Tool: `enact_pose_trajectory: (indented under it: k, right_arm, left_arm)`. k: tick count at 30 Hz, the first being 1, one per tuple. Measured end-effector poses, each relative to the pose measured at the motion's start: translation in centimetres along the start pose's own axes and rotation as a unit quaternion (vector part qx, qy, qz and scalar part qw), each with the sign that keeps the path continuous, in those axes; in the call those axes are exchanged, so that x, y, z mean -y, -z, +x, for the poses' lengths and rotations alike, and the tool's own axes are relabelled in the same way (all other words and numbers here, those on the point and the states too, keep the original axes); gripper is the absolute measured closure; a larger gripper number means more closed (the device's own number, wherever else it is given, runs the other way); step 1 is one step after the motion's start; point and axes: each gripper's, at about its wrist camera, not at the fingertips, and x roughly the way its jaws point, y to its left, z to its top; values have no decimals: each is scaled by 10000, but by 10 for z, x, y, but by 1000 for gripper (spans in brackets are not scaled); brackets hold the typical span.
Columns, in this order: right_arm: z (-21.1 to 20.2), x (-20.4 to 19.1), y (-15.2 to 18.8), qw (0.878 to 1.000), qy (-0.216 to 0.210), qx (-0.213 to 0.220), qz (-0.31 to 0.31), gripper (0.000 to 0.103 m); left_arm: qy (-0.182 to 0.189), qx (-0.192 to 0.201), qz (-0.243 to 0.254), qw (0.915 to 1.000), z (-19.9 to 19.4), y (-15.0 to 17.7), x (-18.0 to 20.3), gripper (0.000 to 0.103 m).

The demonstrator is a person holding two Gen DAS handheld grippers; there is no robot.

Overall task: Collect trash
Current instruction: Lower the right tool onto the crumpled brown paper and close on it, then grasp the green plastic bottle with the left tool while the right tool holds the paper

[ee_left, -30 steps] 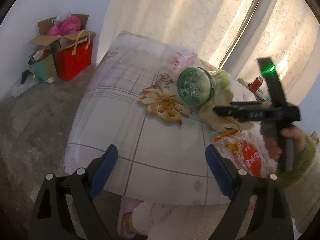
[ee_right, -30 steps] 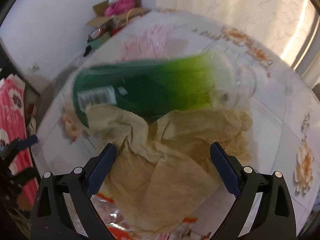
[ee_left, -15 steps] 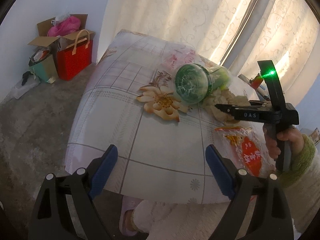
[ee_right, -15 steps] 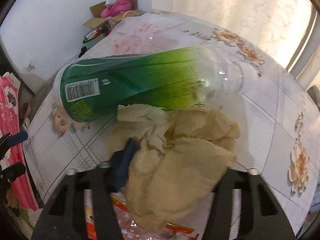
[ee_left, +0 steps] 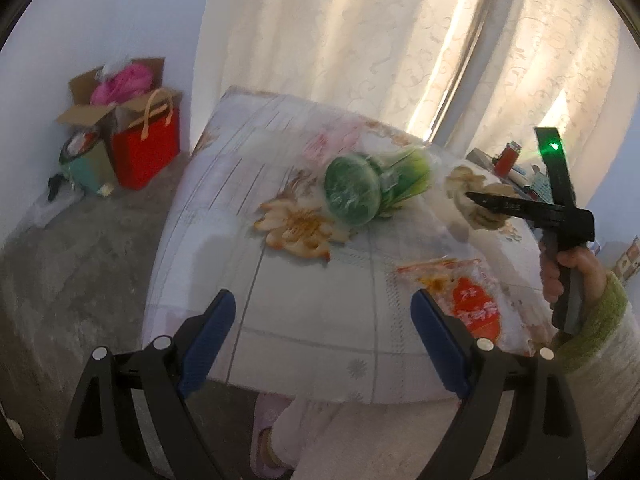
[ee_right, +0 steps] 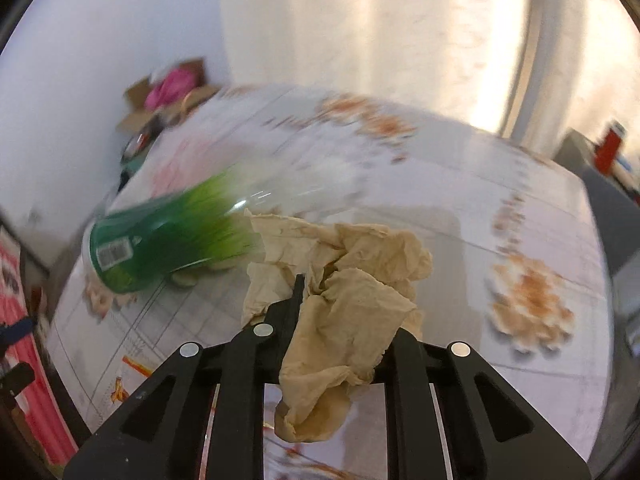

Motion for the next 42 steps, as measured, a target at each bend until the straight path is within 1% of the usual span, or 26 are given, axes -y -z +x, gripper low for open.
enact_pose_trajectory:
  k: [3,4,6,9,11,13,15,17,18,19,20,21,22,23,24,25,26,27,29,30,31,32,33,37,39,42]
  right_arm:
    - [-21,26,17,9992,80,79,387,88]
    - [-25,31,25,9988,112,66,464,88]
    - [-29,35,35,9984,133,17,552,88]
    - [-38,39,59,9977,170,-35,660,88]
    - [-41,43,70,9971,135,-40,753,88]
    - [-40,46,78,9960,65,-73,889,88]
    - [-37,49,81,9952,5,-87,975,88]
    - [-34,51,83,9944,-58,-98,1050,88]
    - [-32,52,82,9939,-98,-96,1091,88]
    - [-30,52,81,9936,-135,-79,1118,88]
    - [-28,51,80,9934,-160,-61,1136,88]
    - [-28,51,80,9931,-191,-44,1154,87]
    - [-29,52,82,9930,-210,-32,1163,87]
    - [-29,51,82,9929,-246,-16,1162,87]
    - [-29,50,83,9930,-247,-12,1157,87]
    - [-28,50,83,9930,-273,-13,1153,87]
    - [-29,50,84,9929,-283,-8,1152,87]
    - [-29,51,85,9930,-294,-4,1148,87]
    - [-29,52,86,9927,-318,1,1165,87]
    - [-29,53,87,9924,-329,6,1186,87]
    - [-30,54,88,9921,-334,15,1210,87]
    - [-31,55,89,9919,-339,20,1225,87]
    - [-32,57,90,9916,-343,28,1249,87]
    - [-36,62,95,9904,-353,65,1338,87]
    - [-38,64,97,9899,-358,74,1370,87]
    - [-40,66,98,9892,-376,72,1414,87]
  left_arm:
    - [102,239,439,9987,-1,-16,16,16]
    - [125,376,717,9966,1,-26,26,16]
    - [231,453,1037,9933,9,-43,38,16]
    - [516,258,1352,9891,29,-71,53,16]
    - [581,165,1573,9857,43,-85,62,16]
    - [603,5,1929,9794,64,-102,75,16]
    - [604,-157,2159,9744,83,-117,89,16]
    - [751,-398,2390,9673,102,-129,101,16]
    - [704,-624,2516,9632,117,-134,109,16]
    - [572,-731,2597,9612,126,-136,113,16]
    - [410,-864,2749,9567,136,-137,119,16]
    - [221,-1023,2942,9500,149,-137,125,16]
    - [-2,-1079,3074,9454,158,-136,128,16]
    - [-212,-1107,3248,9390,164,-131,132,16]
    - [-400,-1152,3487,9293,170,-127,137,16]
    - [-529,-1189,3687,9204,175,-121,141,16]
    - [-621,-1210,3809,9146,180,-118,142,16]
    - [-753,-1236,3978,9060,184,-112,145,18]
    - [-902,-1282,4148,8963,188,-104,144,22]
    - [-1022,-1288,4241,8905,191,-100,145,28]
    - [-1091,-1287,4297,8871,193,-97,146,35]
    - [-1193,-1260,4354,8833,195,-95,146,36]
    - [-1246,-1211,4394,8813,196,-93,146,38]
    - [-1110,-1215,4370,8843,190,-93,150,40]
    - [-1005,-1186,4398,8846,181,-90,155,41]
    - [-749,-1250,4482,8820,170,-83,160,46]
